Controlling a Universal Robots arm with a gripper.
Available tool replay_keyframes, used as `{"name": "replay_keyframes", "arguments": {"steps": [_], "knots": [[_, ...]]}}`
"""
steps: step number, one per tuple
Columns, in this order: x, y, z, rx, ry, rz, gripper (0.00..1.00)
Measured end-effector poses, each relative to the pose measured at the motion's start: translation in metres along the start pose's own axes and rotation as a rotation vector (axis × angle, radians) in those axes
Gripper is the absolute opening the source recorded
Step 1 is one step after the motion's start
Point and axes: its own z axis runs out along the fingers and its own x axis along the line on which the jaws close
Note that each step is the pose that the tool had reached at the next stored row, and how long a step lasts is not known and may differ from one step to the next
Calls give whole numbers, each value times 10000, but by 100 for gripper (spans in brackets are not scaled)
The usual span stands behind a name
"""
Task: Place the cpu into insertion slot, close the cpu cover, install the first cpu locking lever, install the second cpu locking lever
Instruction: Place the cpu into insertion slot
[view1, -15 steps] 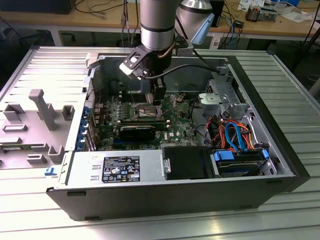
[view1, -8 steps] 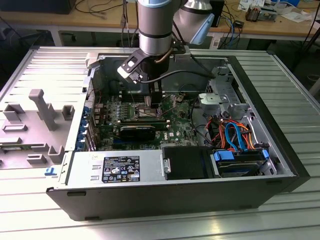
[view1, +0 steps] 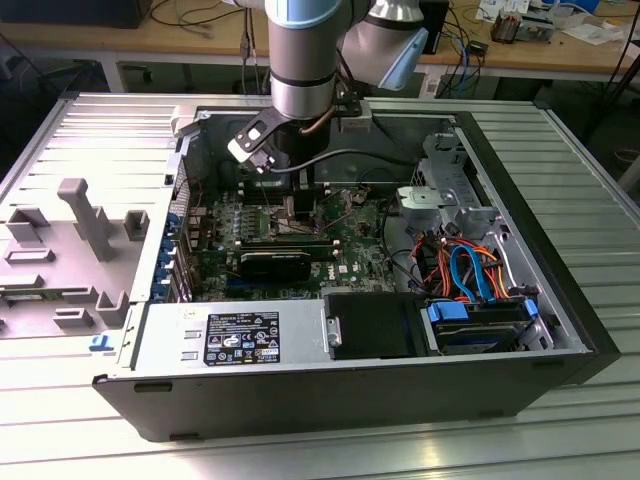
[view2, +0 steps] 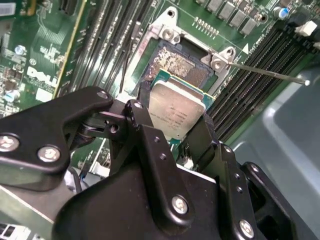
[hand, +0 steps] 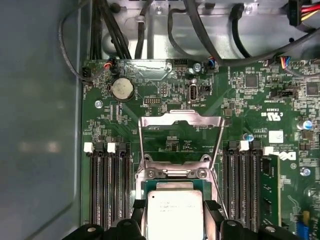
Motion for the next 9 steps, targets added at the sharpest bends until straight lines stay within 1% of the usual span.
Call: {"name": "replay_keyframes", "arguments": {"steps": [1,2,3,4,6,9], "knots": [[2,-3,5,-41,-8,4,54],[5,-12,12,-110,-21,3,54],[6,-33,26,-176,-22,4,54],[6,-68,48,-208,-22,6,54],[7,-97,109,-231,-21,6,54],[7,-114,153,-244,-24,10,54]]}}
